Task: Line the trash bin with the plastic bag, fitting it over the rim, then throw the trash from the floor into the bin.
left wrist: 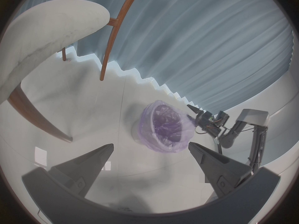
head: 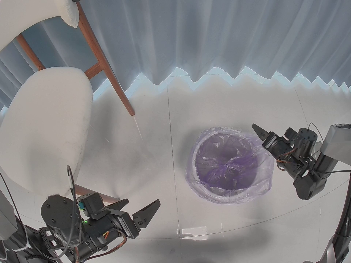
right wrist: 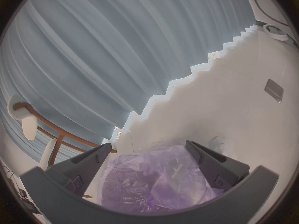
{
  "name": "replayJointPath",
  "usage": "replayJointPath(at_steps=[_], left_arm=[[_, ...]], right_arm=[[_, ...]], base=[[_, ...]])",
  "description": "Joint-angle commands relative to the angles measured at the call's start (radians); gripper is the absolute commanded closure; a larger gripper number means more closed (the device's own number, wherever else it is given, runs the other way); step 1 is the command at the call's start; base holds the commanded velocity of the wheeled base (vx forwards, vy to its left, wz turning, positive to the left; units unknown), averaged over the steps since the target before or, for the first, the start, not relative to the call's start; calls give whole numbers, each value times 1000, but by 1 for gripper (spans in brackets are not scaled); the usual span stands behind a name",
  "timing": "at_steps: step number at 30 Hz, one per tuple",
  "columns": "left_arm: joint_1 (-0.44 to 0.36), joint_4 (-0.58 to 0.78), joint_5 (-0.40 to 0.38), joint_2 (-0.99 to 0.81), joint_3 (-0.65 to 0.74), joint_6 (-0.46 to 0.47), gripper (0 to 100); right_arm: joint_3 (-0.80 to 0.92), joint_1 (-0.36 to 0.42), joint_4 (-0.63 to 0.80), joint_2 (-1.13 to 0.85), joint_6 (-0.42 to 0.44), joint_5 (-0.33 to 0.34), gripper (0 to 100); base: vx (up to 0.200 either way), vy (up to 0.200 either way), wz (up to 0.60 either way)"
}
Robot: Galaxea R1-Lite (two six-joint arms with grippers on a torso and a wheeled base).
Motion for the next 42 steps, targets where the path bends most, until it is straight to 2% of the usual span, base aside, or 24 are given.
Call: replayJointPath(at_steps=[1,9,10,14,17,19,26,32,35,42], left_arm=[[-10,-32,-4,20,-51,3,0],[54,-35,-130,224,-97,3,0],[76,-31,-162,314,-127,4,0],[102,-28,-159,498,-250,4,0],[119,-9,-161,560,-321,6,0],[127,34,-161,576,-365,6,0],[212,403,-173,612,-693,1,0],[257,481,-195,701,-913,1,0],[266,509,-233,728,-959,0,0],[269,570,-241,810,-1092,1,0]], right_arm=[[-93,42,2,124,2,-12,0],[-61,13,2,129,38,-69,0],[-60,16,0,126,42,-72,0],[-49,25,-8,123,42,-81,0],[-49,24,-21,121,40,-81,0],[-54,22,-23,121,40,-81,0],[-55,22,-21,113,40,-81,0],[-64,24,-20,119,40,-80,0],[-64,24,-20,123,40,-80,0],[-64,24,-20,123,42,-80,0]], base=[[0,0,0],[0,0,0],[0,0,0],[0,0,0],[0,0,0],[0,0,0],[0,0,0],[0,0,0],[0,0,0],[0,0,0]])
